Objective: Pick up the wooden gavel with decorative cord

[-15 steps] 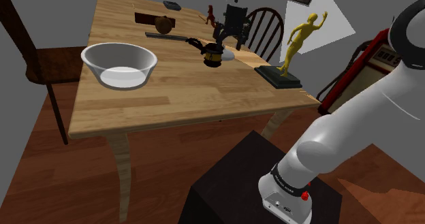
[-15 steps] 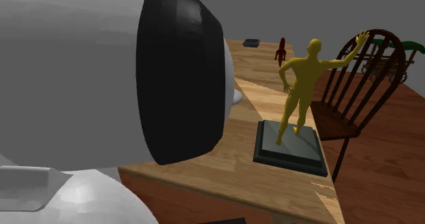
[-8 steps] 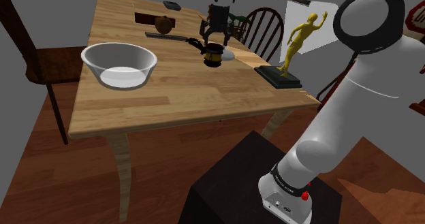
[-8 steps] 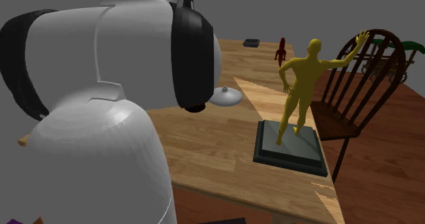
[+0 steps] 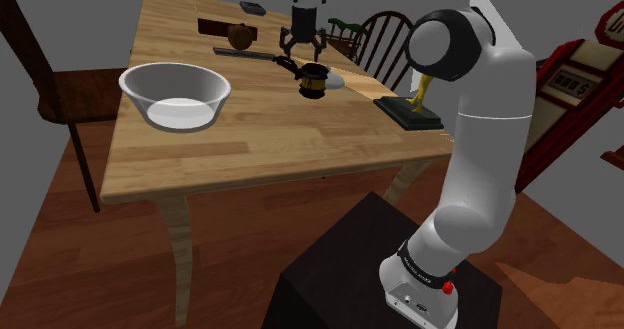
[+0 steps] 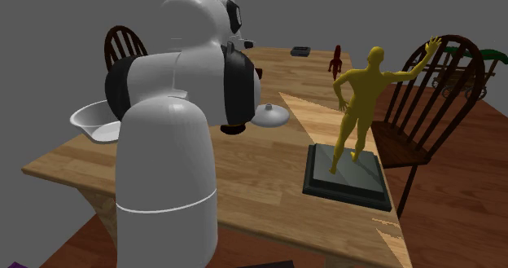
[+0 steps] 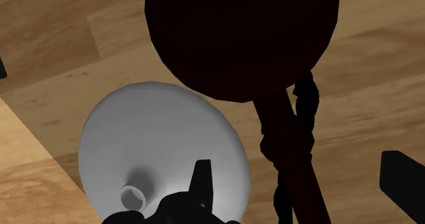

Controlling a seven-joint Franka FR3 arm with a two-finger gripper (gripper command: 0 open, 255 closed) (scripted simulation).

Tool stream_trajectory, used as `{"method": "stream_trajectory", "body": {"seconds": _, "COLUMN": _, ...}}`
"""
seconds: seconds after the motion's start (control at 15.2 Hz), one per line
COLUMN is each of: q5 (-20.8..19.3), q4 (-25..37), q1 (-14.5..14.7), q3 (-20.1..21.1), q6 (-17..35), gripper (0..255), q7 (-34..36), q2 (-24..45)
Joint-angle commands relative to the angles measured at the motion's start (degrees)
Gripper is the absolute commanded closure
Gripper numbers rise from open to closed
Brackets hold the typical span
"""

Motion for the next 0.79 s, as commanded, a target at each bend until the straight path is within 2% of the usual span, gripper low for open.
{"method": "stream_trajectory", "body": {"seconds": 0.0, "q5": -0.03, "q4": 3.53, "q1": -0.38, "q3": -0.32, "q6": -0.59, "gripper": 0, "q7": 0.13, "q2": 3.02}}
{"method": "stream_trajectory", "body": {"seconds": 0.53, "q5": -0.09, "q4": -3.35, "q1": -0.38, "q3": -0.26, "q6": 5.09, "gripper": 0, "q7": 0.88, "q2": 1.87}}
{"method": "stream_trajectory", "body": {"seconds": 0.59, "q5": -0.09, "q4": -3.29, "q1": -0.37, "q3": -0.25, "q6": 5.11, "gripper": 255, "q7": 0.92, "q2": 1.95}}
{"method": "stream_trajectory", "body": {"seconds": 0.73, "q5": -0.08, "q4": -3.12, "q1": -0.38, "q3": -0.25, "q6": 4.97, "gripper": 255, "q7": 0.88, "q2": 1.99}}
